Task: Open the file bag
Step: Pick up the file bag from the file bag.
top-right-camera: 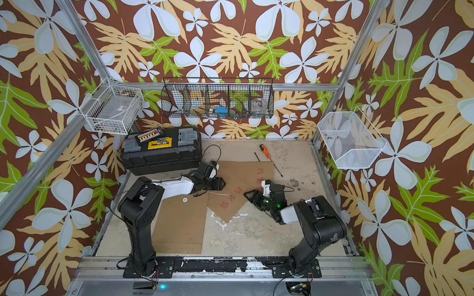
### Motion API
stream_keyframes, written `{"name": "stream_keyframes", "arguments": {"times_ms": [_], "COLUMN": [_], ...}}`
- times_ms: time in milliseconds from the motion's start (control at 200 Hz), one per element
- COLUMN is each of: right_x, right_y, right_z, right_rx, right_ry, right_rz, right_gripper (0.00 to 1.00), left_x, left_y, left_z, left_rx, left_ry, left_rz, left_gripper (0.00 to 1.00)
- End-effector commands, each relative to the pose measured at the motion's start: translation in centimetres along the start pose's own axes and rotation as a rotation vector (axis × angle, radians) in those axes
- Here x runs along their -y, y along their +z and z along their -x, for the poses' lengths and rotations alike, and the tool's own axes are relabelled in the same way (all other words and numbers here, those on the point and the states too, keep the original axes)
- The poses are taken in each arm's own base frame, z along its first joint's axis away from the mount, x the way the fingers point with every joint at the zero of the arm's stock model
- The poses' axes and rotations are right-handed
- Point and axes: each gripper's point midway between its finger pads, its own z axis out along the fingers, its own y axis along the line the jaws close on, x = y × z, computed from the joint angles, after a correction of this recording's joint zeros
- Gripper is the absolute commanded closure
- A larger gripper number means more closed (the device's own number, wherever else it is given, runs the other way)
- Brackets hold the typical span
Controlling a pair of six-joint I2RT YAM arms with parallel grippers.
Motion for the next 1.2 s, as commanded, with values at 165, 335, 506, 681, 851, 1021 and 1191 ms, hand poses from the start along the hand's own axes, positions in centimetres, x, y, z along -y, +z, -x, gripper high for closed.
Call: {"name": "stream_keyframes", "arguments": {"times_ms": [165, 335, 506, 681, 851, 1021, 1191], "right_x": [-4.3, -7.1, -6.8, -4.4, -3.2, -1.7, -1.5], "right_y": [-0.4, -1.5, -1.1, 0.0, 1.0, 1.4, 0.6], "right_z": [1.0, 1.7, 1.6, 1.1, 1.1, 1.2, 1.6], "right_rx": [0.021, 0.052, 0.037, -0.009, -0.037, -0.045, -0.027], "right_ry": [-0.05, -0.117, -0.138, -0.113, -0.095, -0.088, -0.151], "right_rz": [0.186, 0.281, 0.249, 0.152, 0.114, 0.036, -0.029], "right_gripper": [0.32, 0.36, 0.44, 0.46, 0.5, 0.61, 0.86], "left_x": [-1.7, -1.5, -1.1, -0.8, -0.6, -0.5, 0.1], "left_y": [0.5, 0.6, 0.8, 0.9, 0.8, 0.8, 1.0], "left_z": [-4.0, -4.2, -4.4, -4.5, -4.4, -4.4, -3.9], "left_rx": [-0.135, -0.141, -0.147, -0.151, -0.151, -0.15, -0.148], "left_ry": [-0.028, -0.026, -0.021, -0.019, -0.018, -0.017, -0.018], "left_rz": [0.058, 0.05, 0.038, 0.028, 0.018, 0.016, -0.006], "left_gripper": [0.41, 0.41, 0.41, 0.41, 0.41, 0.41, 0.41]}}
